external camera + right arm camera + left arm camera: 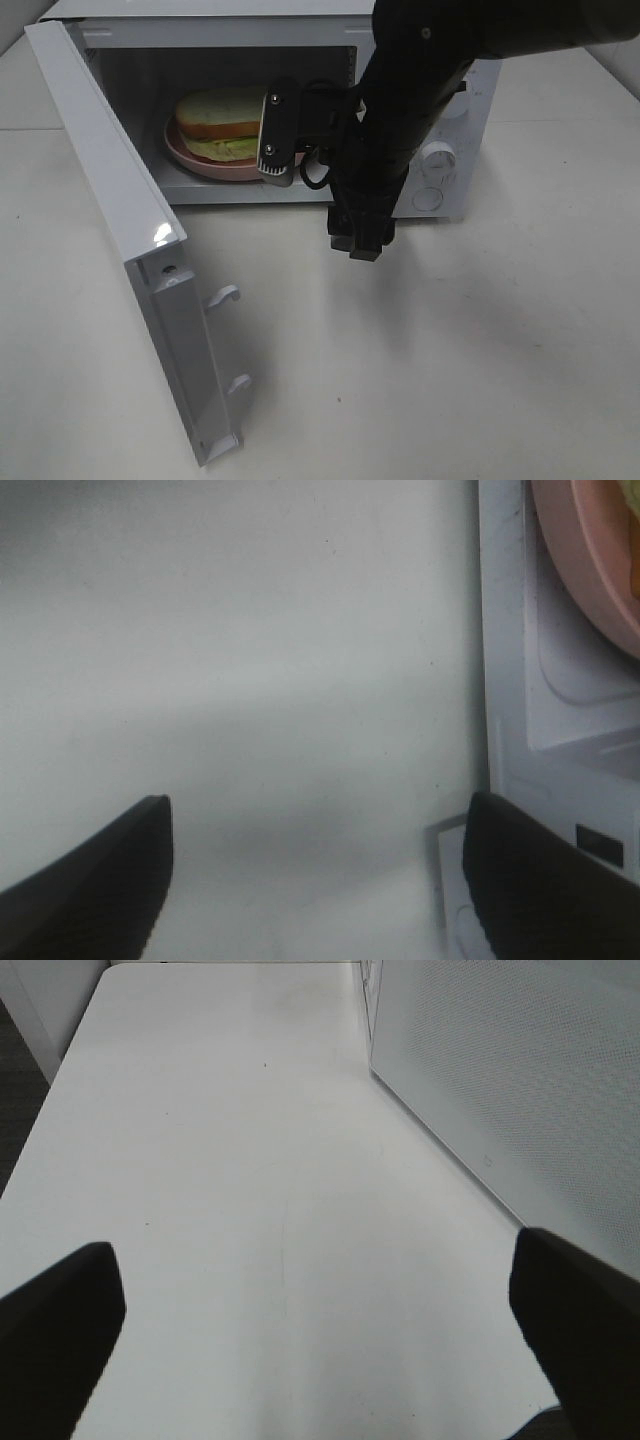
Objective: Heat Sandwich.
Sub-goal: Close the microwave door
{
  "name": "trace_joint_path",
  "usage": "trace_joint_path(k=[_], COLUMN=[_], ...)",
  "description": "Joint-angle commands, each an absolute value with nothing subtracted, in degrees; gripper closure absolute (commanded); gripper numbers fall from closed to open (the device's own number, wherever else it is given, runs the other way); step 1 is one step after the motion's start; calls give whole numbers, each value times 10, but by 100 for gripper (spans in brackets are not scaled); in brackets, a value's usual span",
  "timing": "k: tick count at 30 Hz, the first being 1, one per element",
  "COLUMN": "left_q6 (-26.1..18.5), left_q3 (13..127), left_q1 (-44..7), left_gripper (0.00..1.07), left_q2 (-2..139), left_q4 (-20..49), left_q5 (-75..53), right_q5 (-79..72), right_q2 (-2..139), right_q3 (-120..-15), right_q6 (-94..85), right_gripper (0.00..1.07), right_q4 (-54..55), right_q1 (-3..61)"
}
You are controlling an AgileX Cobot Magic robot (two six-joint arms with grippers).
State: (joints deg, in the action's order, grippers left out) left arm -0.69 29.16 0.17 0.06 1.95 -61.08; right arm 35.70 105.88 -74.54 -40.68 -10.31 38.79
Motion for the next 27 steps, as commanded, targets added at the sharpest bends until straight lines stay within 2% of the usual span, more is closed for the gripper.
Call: trace_joint_path(k=[1, 13, 27], left_q6=[-7, -7, -7], left_q3=[296, 296, 296], left_q1=[-1, -1, -1], left_gripper=[7, 7, 7], left_q2=[1, 1, 1], left_q4=[19, 19, 19], left_q5=[-615, -615, -615], right_q5=[354, 355, 359], right_q2=[1018, 905, 736], right_q3=[-706, -607, -484], right_q6=[-348, -242, 0], right_gripper=[31, 31, 31], right_q4=[-103, -100, -99], right_q1=[388, 388, 388])
